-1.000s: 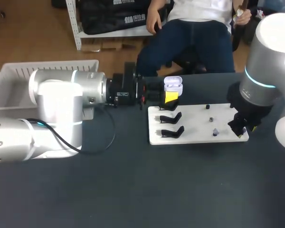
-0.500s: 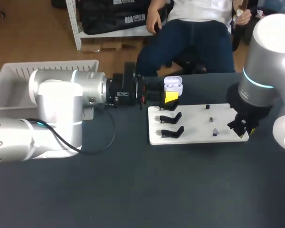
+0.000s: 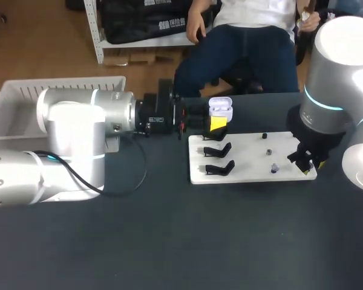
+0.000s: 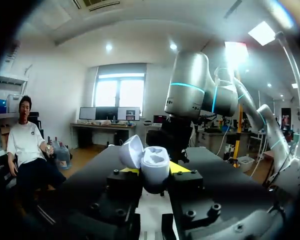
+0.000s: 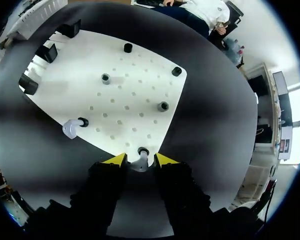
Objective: Pick up each earbud case from the left stands, insert the matching earbuds, close the lid, and place the case in the box.
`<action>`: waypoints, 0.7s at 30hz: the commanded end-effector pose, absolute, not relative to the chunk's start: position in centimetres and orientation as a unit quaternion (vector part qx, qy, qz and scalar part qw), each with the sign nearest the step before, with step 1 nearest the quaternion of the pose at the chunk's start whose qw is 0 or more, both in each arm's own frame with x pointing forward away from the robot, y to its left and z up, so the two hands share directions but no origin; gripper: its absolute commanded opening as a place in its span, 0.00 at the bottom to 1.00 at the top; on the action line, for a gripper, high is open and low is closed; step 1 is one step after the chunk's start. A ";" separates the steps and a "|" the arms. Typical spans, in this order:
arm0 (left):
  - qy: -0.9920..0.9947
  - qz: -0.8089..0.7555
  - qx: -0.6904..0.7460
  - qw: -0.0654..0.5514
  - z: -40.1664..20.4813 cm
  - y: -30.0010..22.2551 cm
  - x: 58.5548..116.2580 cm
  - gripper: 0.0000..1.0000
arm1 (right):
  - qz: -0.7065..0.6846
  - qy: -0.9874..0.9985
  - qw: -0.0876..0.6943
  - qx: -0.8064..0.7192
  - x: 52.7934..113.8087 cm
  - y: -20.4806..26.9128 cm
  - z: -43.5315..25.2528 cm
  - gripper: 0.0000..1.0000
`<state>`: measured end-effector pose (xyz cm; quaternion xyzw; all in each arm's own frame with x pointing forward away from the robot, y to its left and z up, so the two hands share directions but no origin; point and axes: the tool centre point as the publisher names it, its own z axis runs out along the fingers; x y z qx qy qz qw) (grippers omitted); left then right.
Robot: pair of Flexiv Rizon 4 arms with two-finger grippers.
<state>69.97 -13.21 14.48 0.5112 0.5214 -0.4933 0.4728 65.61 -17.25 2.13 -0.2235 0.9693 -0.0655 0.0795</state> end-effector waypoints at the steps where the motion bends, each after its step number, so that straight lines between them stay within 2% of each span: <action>1: 0.520 -0.493 0.510 0.476 14.4 -13.2 69.9 0.00 | -0.069 0.969 0.082 -0.221 65.4 -17.1 2.3 0.29; 5: 0.520 -0.493 0.510 0.476 14.4 -13.2 69.9 0.00 | -0.068 0.970 0.082 -0.221 65.5 -16.9 2.2 0.29; 6: 0.520 -0.493 0.510 0.476 14.4 -13.2 69.9 0.00 | -0.069 0.970 0.081 -0.220 65.5 -17.0 2.0 0.22; 7: 0.520 -0.493 0.510 0.476 14.4 -13.2 69.9 0.00 | -0.069 0.970 0.081 -0.220 65.6 -17.0 2.0 0.02; 8: 0.520 -0.493 0.510 0.476 14.4 -13.2 69.9 0.00 | -0.070 0.970 0.081 -0.219 65.6 -17.0 2.0 0.00; 21: 0.520 -0.493 0.510 0.476 14.4 -13.2 69.9 0.00 | -0.073 0.973 0.077 -0.204 65.0 -16.7 4.7 0.00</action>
